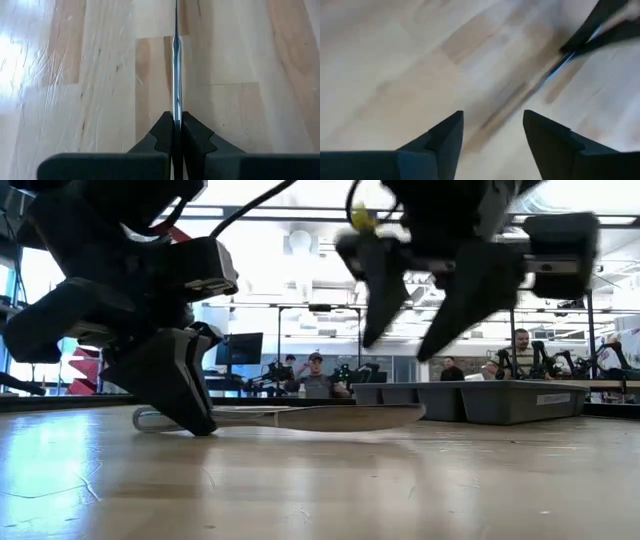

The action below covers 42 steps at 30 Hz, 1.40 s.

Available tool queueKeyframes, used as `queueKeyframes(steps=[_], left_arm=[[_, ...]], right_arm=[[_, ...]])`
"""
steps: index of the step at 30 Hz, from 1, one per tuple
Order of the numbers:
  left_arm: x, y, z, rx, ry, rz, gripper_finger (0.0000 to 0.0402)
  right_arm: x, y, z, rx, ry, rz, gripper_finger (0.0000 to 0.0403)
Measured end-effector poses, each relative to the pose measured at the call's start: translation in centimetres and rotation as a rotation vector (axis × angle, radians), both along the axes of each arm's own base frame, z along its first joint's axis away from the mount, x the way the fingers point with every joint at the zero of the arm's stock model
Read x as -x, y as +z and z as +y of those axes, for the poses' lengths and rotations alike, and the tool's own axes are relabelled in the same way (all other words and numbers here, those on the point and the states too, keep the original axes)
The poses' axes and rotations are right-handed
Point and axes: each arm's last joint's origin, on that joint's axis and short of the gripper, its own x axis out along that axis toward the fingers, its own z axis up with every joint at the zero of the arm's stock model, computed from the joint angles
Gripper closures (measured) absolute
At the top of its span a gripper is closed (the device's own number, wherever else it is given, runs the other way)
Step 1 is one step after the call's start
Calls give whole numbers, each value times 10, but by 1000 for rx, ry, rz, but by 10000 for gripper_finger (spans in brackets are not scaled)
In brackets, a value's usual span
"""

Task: Sort silverware
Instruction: Put the knife in the silverware tray

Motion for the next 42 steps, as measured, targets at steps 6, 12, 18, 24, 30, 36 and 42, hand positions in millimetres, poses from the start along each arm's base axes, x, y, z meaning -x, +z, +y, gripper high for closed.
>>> queueKeyframes(steps=[6, 12, 18, 24, 30, 36, 42], left_arm=[[-8, 2, 8, 29, -202, -12, 401], [-15, 2, 25, -19, -499, -31, 401], [-19, 3, 37, -127, -724, -72, 401], [-23, 4, 43, -180, -755, -101, 401], [-27, 5, 44, -200, -751, -143, 401], [-31, -4, 43, -197, -749, -150, 401], [-38, -9, 41, -186, -748, -154, 401]], right_arm=[[-8, 8, 22, 459, 392, -171, 198], [-14, -13, 31, 788, 847, -180, 203], [-29, -25, 30, 884, 958, -273, 209], [-39, -19, 29, 678, 949, -439, 225], [-44, -31, 31, 554, 966, -462, 231], [-47, -49, 28, 649, 1012, -413, 232], [-48, -55, 21, 664, 1015, -374, 232]])
